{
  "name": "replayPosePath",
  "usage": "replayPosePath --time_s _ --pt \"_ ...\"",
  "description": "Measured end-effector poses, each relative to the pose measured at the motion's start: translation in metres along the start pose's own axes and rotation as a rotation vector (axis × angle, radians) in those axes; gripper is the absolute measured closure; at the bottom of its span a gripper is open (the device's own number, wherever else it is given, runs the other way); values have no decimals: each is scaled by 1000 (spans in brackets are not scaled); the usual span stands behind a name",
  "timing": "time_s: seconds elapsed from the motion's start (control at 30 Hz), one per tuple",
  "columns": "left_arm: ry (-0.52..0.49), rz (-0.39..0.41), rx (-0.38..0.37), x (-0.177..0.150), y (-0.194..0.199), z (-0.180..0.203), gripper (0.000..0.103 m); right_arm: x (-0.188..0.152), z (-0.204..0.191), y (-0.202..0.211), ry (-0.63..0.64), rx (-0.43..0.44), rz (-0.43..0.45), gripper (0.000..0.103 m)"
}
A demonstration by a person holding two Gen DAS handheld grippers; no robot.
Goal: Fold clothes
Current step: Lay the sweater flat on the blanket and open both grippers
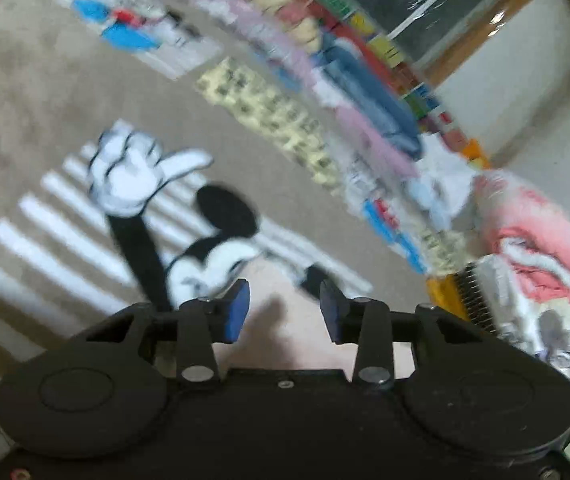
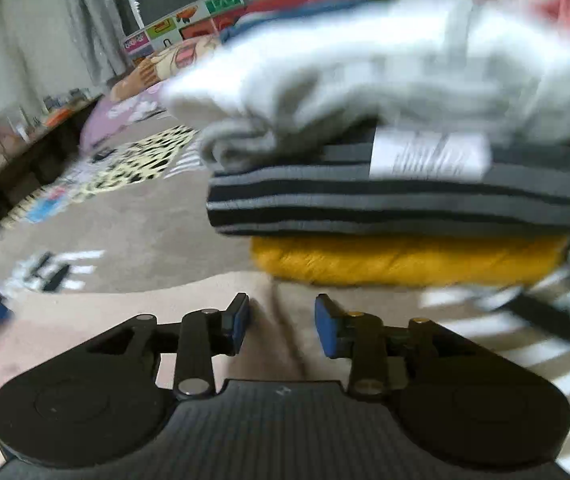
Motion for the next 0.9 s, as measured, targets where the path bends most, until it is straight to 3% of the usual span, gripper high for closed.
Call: replayPosePath --time_s 0.07,0.1,0.13,0.17,0.23,0.37,0.47,0.57,0.67,0.8,0.9 --pt "14 -23 -45 -2 -2 6 63 -3 -3 -1 32 -22 -5 67" --pt "22 -36 -67 -3 -3 9 56 -5 -4 -1 48 -33 -8 68" --pt "28 -58 -12 -8 -11 4 49 -7 -5 -2 64 -44 -11 68" --pt "20 -79 70 -13 -18 -5 50 -8 -7 -2 80 -55 -14 71" --pt "26 -73 77 -16 -20 -11 55 -12 -9 -3 112 -77 -19 69" --pt "129 -7 34 0 21 -10 53 -6 -12 27 86 -64 5 67" --pt "139 60 50 6 62 -10 53 -6 -20 70 85 -43 46 67" --pt "74 100 81 -4 104 1 53 -9 -38 102 69 -23 83 67" --pt "12 144 130 -29 141 8 53 -43 -50 140 62 -12 96 65" --pt "-38 118 163 -78 168 19 51 -86 -104 140 64 -3 97 63" --pt "-155 68 190 -125 180 37 51 -130 -125 159 84 4 91 61"
Point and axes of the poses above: each gripper's, at about its wrist camera, not at the fingertips, and y roughly against the way its jaws point, z to its right, x to its top, the point moved 7 cm from there along -y, roughly the way its jaws point, and after that the axes turned 2 degrees about y, right-handed, at the moved point
